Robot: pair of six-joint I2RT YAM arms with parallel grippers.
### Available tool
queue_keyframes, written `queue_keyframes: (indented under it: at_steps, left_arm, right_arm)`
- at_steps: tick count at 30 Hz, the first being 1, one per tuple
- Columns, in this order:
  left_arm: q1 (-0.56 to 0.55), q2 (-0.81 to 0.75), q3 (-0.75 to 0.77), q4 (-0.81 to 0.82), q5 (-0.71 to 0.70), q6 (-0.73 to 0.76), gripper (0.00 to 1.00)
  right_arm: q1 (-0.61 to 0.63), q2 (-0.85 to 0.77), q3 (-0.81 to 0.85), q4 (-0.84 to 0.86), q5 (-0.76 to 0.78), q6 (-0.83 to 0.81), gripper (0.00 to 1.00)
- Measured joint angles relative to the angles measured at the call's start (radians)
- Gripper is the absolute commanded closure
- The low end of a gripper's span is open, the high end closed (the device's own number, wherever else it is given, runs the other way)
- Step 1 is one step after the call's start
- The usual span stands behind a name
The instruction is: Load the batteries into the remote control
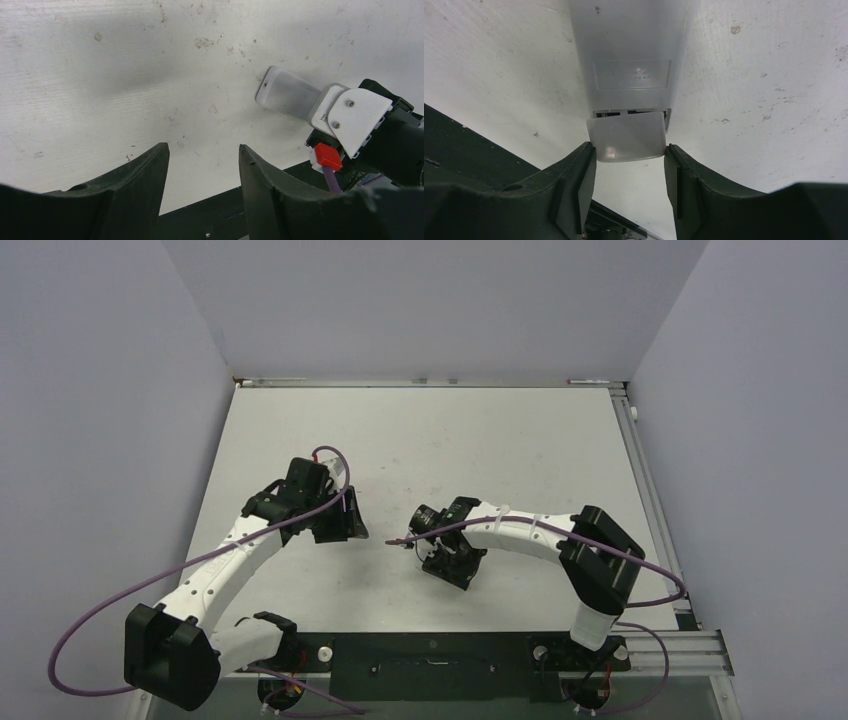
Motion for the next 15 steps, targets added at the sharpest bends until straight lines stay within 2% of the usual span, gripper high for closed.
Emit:
queue_keyframes:
  at_steps: [15]
  left_arm:
    - [0.01, 0.0, 0.0, 0.001, 0.011, 0.0, 0.5]
  right_arm:
    - [-0.011, 0.021, 0.003, 0.0, -0.01, 0.024, 0.92]
